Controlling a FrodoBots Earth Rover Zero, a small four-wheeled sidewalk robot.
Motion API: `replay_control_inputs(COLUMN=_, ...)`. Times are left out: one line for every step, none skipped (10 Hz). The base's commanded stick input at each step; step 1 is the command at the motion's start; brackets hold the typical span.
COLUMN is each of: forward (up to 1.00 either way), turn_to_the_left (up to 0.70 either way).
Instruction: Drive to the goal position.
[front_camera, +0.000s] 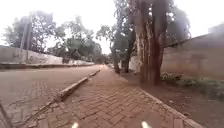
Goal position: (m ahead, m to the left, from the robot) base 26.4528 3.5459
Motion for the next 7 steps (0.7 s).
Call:
replay_control_inputs(forward=0.50, turn_to_the_left=0.00)
replay_control_inputs(forward=0.50, turn_to_the_left=0.00)
replay_control_inputs(forward=0.50, turn_to_the_left=0.00)
replay_control_inputs(forward=0.50, turn_to_the_left=0.00)
replay_control_inputs(forward=0.50, turn_to_the_left=0.00)
replay_control_inputs(forward=0.50, turn_to_the_left=0.00)
replay_control_inputs(forward=0.50, turn_to_the_left=0.00)
